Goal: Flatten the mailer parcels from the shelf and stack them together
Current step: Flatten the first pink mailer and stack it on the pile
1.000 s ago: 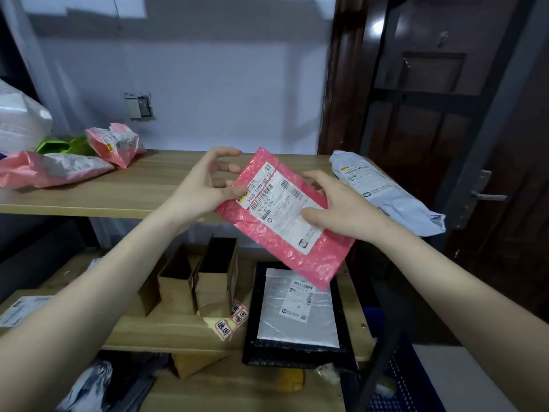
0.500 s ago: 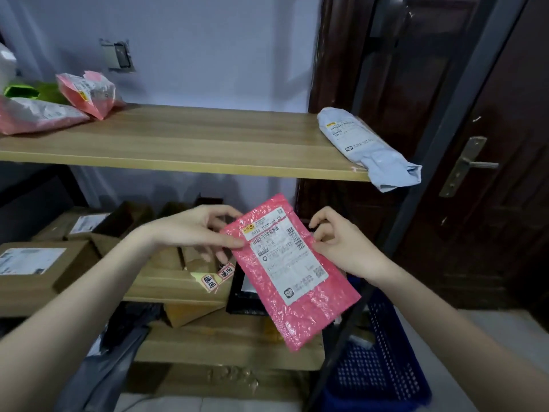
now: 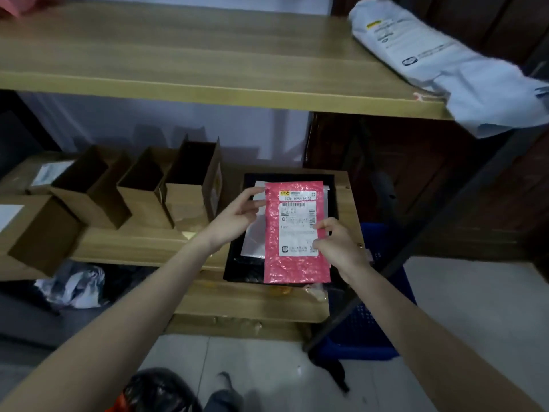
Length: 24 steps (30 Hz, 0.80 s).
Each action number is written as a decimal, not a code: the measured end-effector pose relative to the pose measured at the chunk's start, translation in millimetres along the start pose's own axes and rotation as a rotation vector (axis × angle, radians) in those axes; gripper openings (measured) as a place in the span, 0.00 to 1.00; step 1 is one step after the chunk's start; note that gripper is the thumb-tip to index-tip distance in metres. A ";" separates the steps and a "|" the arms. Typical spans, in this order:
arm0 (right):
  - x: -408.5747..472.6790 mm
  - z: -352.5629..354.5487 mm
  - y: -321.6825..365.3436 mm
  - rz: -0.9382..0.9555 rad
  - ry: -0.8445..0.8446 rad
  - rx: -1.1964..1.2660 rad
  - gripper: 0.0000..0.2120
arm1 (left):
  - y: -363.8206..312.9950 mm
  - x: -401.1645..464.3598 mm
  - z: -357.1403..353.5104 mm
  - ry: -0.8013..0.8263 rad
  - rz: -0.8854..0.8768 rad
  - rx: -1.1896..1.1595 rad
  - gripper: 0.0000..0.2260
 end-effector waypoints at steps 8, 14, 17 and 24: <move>68.3 -18.6 -16.6 0.062 0.061 -0.101 0.34 | 3.3 54.4 -25.4 0.040 0.017 0.010 0.27; 79.6 -24.0 -28.2 0.162 0.099 -0.625 0.38 | 38.0 73.9 -40.1 0.151 0.031 0.554 0.29; 79.4 -29.4 -31.6 0.240 0.200 -0.897 0.40 | 65.6 78.9 -46.4 0.233 -0.021 0.987 0.35; 84.0 -28.9 -35.3 0.190 0.393 -1.008 0.38 | 85.0 85.9 -44.5 0.310 0.029 1.074 0.40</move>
Point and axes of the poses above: each hand's wrist, its own x-axis towards the middle knuckle, its own z-axis out of the back of the hand, y = z × x, the point moved 5 cm from there along x, towards the middle knuckle, and after that the axes turned 5 degrees about z, right-handed, at the moved point
